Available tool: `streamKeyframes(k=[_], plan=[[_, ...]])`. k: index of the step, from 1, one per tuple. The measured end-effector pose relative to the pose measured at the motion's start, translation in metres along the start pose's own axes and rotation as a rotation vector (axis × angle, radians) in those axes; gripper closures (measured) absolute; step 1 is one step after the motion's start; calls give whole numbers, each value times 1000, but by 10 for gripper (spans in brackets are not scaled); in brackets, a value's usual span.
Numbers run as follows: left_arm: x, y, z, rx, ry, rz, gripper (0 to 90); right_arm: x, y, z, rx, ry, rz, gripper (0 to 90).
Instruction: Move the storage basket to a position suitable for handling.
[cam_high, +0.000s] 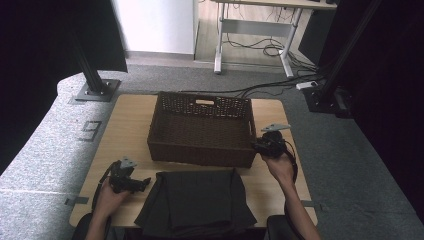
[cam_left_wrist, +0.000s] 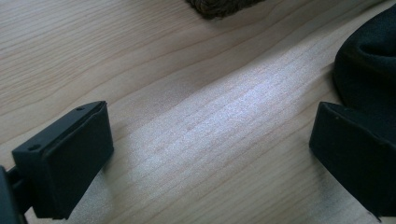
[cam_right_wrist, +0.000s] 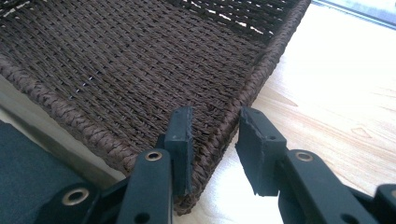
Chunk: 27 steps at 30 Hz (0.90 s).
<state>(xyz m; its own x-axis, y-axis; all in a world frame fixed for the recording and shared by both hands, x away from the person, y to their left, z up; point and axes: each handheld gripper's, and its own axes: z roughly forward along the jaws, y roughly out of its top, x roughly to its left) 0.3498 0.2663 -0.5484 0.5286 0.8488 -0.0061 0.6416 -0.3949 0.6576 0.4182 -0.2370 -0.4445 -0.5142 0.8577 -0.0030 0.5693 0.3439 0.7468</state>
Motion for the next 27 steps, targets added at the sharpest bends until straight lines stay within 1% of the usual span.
streamKeyframes(k=[5, 6, 13, 16, 27], plan=[[0, 0, 0, 0, 0, 1, 0, 1, -2, -2, -2, 4, 2, 649], [0, 0, 0, 0, 0, 1, 0, 1, -3, -3, -6, 13, 6, 648], [0, 0, 0, 0, 0, 1, 0, 2, -5, -5, -10, 38, 14, 645], [0, 0, 0, 0, 0, 1, 0, 4, -7, -7, -15, 43, 2, 644], [0, 0, 0, 0, 0, 1, 0, 6, -8, -8, -18, 61, -11, 644]])
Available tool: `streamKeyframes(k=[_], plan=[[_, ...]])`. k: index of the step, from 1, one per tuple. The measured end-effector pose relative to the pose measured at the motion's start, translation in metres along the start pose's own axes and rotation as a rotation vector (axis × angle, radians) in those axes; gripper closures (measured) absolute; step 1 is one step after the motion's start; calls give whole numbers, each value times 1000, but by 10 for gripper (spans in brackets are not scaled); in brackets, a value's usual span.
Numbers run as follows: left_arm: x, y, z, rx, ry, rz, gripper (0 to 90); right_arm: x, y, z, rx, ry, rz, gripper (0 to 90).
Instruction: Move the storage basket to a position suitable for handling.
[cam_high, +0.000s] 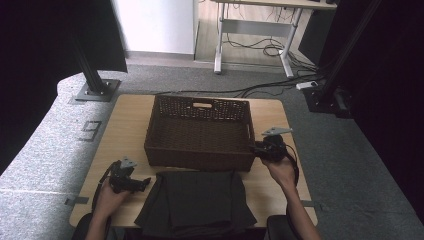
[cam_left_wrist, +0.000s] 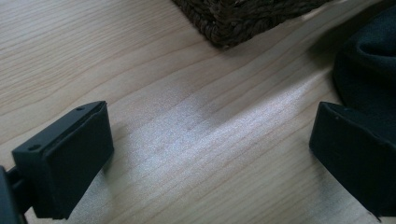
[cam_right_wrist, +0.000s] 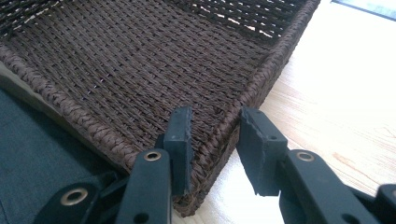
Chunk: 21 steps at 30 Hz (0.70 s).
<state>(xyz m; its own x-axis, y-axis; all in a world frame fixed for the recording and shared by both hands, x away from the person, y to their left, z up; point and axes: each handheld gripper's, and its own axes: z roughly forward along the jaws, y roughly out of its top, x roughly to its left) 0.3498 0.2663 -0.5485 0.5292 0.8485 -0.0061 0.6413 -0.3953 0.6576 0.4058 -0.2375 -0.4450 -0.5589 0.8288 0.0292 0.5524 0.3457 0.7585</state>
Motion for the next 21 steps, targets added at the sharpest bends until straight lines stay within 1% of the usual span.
streamKeyframes(k=[10, 13, 14, 17, 18, 19, 20, 21], plan=[[0, 0, 0, 0, 0, 0, 0, 1, 0, 1, -2, 16, -2, 643], [0, 0, 0, 0, 0, 0, 0, 2, 0, 1, -3, 13, 4, 644], [0, 0, 0, 0, 1, -1, 0, 3, 1, 1, 9, 6, 6, 644], [0, 0, 0, 0, 1, -1, 0, 4, 3, 1, 8, -2, 11, 639], [0, 0, 0, 0, 1, -1, 0, 4, 4, 1, 6, 0, 15, 627], [0, 0, 0, 0, 1, -1, 0, 3, 4, 0, 3, 1, 16, 589], [0, 0, 0, 0, 1, -1, 0, 3, 5, 0, -5, -7, 14, 530], [0, 0, 0, 0, 0, -1, 0, 2, 5, -1, -3, -12, 12, 497]])
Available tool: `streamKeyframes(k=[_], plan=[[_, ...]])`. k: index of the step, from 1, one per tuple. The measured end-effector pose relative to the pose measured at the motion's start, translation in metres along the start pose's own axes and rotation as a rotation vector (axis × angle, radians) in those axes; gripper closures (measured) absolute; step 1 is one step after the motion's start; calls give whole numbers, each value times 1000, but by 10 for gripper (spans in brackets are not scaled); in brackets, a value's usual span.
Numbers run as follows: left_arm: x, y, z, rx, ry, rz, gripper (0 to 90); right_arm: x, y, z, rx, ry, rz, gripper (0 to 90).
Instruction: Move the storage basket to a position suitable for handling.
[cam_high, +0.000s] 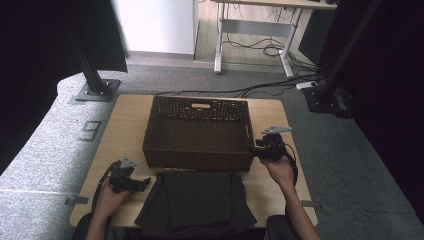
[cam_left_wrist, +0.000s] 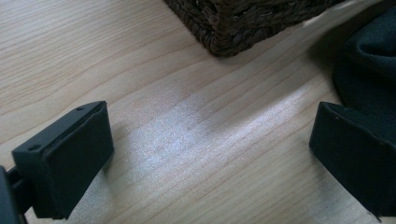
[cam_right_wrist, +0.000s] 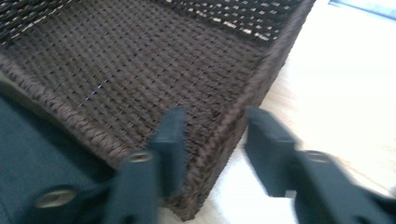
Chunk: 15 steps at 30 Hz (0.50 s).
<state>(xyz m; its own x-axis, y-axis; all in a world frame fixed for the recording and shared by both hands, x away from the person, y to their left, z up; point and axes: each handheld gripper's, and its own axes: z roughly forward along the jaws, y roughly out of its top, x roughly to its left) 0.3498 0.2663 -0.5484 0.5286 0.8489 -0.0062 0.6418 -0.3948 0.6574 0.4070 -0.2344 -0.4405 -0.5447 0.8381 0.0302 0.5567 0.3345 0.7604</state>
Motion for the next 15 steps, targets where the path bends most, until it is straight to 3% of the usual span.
streamKeyframes(k=[1, 2, 4, 5, 6, 10, 15], plan=[[0, 0, 0, 0, 0, 0, 0, -2, 0, -3, -7, -16, -8, 392], [0, 0, 0, 0, 0, 1, 0, -2, 0, -3, -7, -16, -8, 392], [0, 0, 0, 1, 0, 1, 0, -6, -1, -10, -23, 3, -1, 278], [0, 0, 0, 1, 0, 1, 0, -6, -1, -10, -23, 3, -1, 278], [0, 0, 0, 0, 0, 1, 0, -7, -2, -15, -32, -8, -9, 220], [0, 0, 0, 0, 0, 1, 0, -9, -9, -26, -59, -1, 3, 133], [0, 0, 0, 1, 0, 0, 0, -10, -24, -29, -37, 0, 12, 114]])
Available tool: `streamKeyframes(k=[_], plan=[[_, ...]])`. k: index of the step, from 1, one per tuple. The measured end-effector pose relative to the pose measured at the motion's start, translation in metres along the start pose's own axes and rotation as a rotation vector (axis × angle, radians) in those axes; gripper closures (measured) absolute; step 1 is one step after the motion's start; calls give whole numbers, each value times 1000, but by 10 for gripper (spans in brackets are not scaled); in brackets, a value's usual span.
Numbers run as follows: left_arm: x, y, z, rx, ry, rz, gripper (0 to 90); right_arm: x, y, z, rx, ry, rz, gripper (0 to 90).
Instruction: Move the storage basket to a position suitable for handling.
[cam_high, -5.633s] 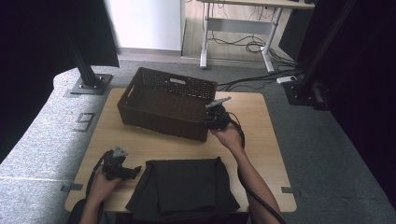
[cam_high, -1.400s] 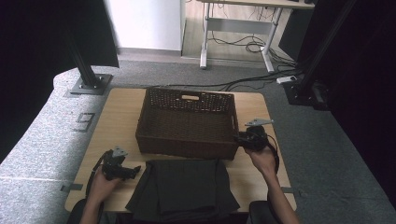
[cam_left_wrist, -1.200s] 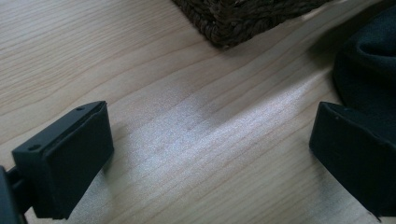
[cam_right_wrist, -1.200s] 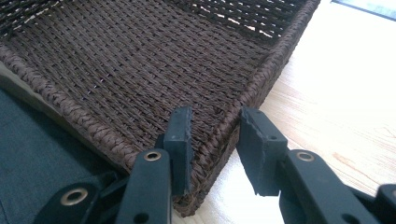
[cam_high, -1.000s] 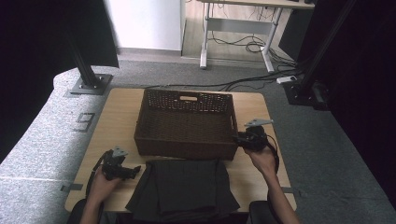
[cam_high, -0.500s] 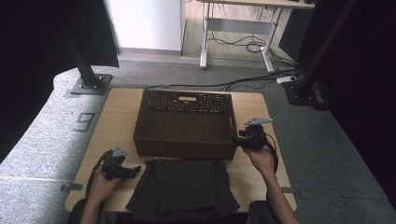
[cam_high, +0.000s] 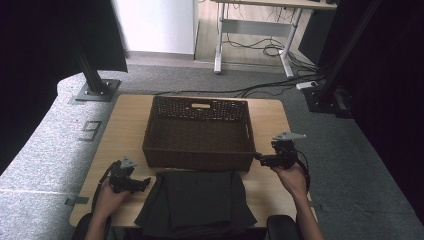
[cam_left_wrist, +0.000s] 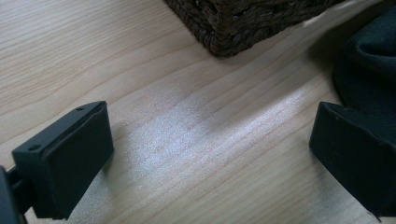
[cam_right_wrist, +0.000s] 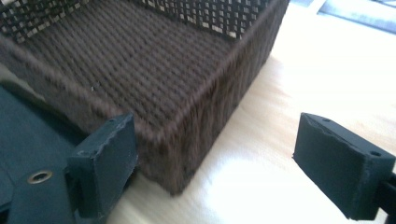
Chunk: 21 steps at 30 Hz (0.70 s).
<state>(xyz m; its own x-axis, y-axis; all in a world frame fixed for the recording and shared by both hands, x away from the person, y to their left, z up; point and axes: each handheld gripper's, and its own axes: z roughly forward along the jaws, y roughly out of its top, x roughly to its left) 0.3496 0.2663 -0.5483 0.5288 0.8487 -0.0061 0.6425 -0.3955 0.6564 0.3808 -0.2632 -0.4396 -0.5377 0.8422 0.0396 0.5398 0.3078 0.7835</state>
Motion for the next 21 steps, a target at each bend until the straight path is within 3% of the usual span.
streamKeyframes(k=[8, 21], plan=[[0, 0, 0, 0, 0, 0, 0, 0, -26, 5, 27, -13, 25, 0], [0, 0, 0, 0, 0, 0, 0, 2, -66, 36, 80, -39, 68, 0]])
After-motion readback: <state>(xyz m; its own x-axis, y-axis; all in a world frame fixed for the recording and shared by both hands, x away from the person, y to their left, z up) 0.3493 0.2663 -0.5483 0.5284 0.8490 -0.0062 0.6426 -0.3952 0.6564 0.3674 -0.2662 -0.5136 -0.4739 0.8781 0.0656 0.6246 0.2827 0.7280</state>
